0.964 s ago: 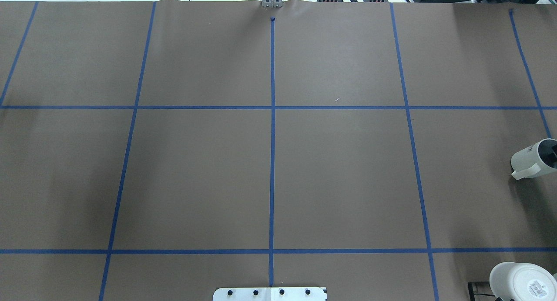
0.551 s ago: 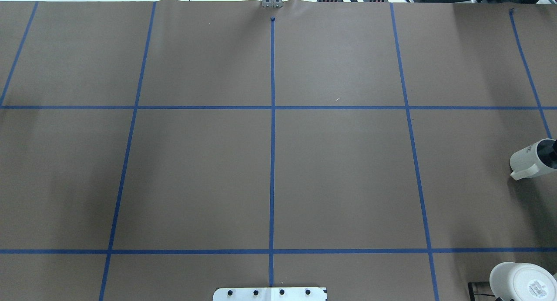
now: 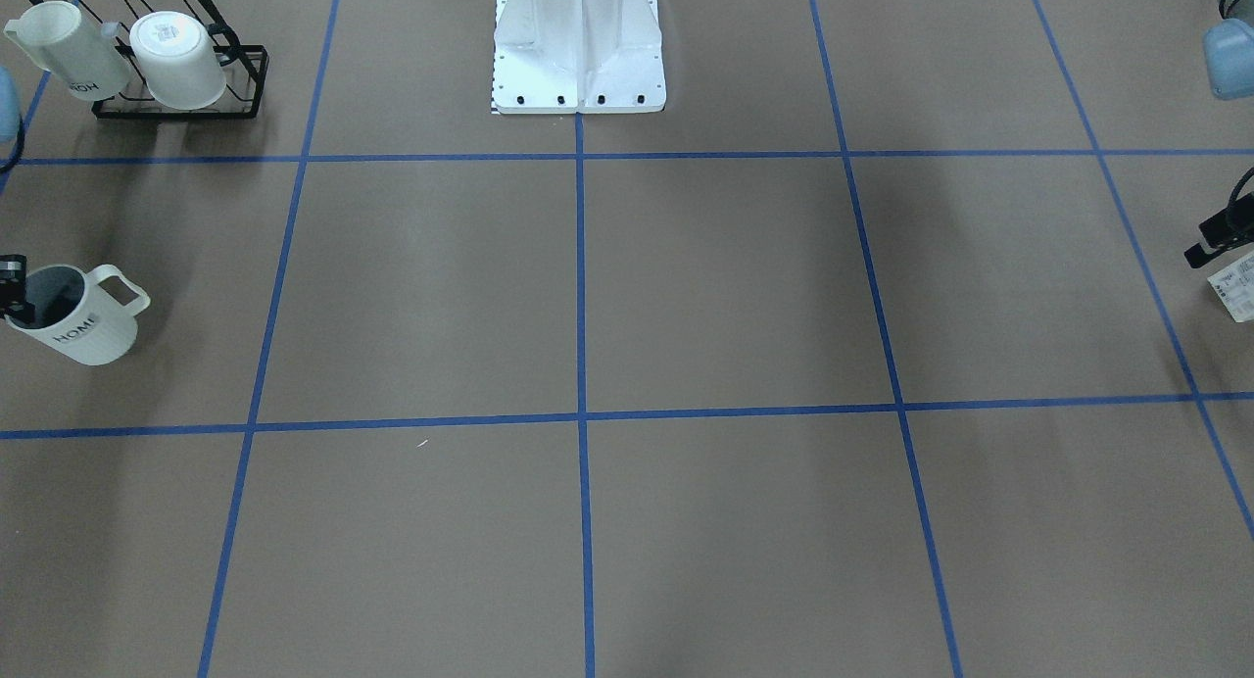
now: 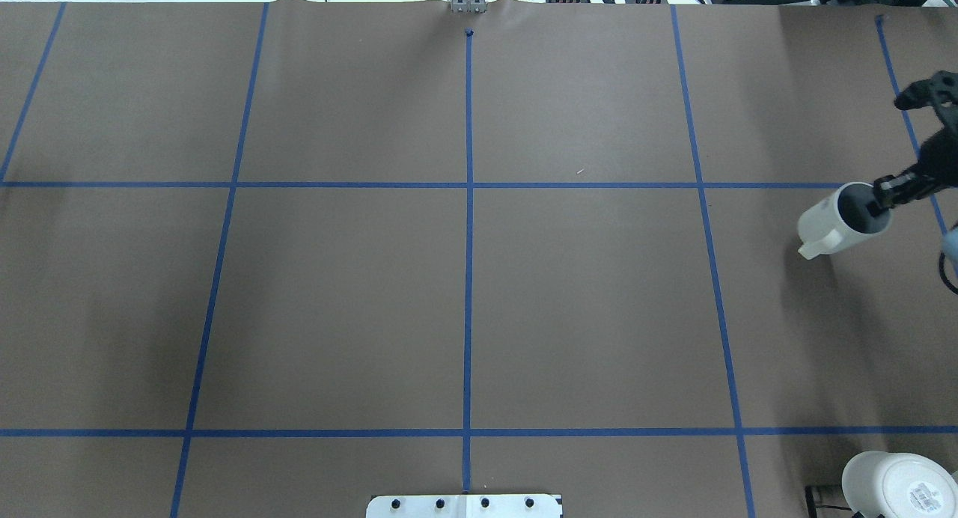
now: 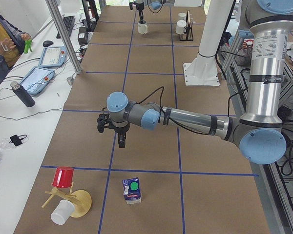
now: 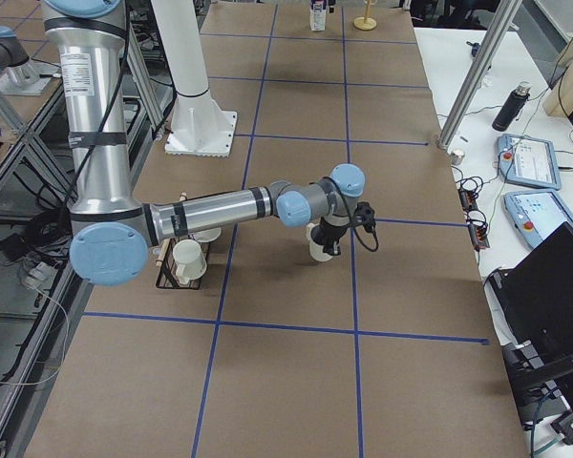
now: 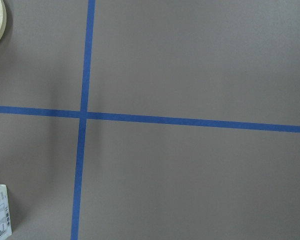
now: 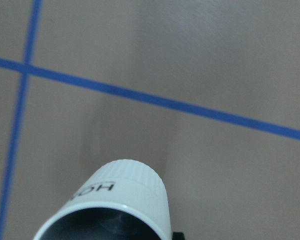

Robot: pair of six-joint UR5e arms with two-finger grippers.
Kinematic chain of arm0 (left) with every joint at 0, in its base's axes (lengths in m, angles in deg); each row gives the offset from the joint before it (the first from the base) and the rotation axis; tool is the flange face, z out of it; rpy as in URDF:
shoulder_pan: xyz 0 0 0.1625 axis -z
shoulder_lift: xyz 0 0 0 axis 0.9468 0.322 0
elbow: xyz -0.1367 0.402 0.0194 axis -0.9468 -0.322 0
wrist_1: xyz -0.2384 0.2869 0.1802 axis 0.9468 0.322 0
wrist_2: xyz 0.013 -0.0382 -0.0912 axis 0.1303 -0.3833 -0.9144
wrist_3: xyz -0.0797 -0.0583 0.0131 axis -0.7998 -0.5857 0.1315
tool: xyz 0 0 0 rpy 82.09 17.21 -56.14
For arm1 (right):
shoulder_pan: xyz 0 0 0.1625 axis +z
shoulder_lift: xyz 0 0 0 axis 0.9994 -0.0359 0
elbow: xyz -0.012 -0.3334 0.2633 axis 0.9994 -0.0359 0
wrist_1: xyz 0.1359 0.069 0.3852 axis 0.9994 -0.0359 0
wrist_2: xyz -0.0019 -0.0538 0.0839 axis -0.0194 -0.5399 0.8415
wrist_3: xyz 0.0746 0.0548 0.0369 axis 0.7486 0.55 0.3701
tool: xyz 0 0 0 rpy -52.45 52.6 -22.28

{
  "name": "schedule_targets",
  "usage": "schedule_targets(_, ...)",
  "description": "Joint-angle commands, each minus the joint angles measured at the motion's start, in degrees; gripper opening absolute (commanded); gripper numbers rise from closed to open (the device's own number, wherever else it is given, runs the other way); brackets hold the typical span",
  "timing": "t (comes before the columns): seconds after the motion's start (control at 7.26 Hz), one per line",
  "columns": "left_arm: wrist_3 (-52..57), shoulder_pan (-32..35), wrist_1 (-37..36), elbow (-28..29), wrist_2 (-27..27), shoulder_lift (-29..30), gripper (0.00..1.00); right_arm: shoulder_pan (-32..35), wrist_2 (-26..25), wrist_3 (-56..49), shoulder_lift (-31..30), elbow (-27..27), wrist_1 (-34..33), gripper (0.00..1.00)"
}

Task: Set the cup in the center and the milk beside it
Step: 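Carry the white mug with the right gripper toward the table center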

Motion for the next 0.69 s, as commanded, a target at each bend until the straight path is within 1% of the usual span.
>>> schedule_targets(0.0,0.24,0.0,0.1,0.35,0.29,-0.04,0.98,-10.48,-0.66,16.05,19.8,-5.98,-3.53,0.0)
schedule_targets(0.14,0.24,0.0,0.1,0.35,0.29,-0.04,0.98,-13.13,-1.44,20.4,25.55,-9.94,-3.09,0.0)
schedule_targets(0.41,0.24,0.0,0.36,0.0,0.21,-0.47,0.98,-15.69,-1.71,29.01,42.31,-23.45,-3.0,0.0)
schedule_targets(0.55,0.24,0.0,1.23,0.43,0.21,-0.65,0.98,-16.66,-3.19,29.49,46.05,-27.34,-3.0,0.0)
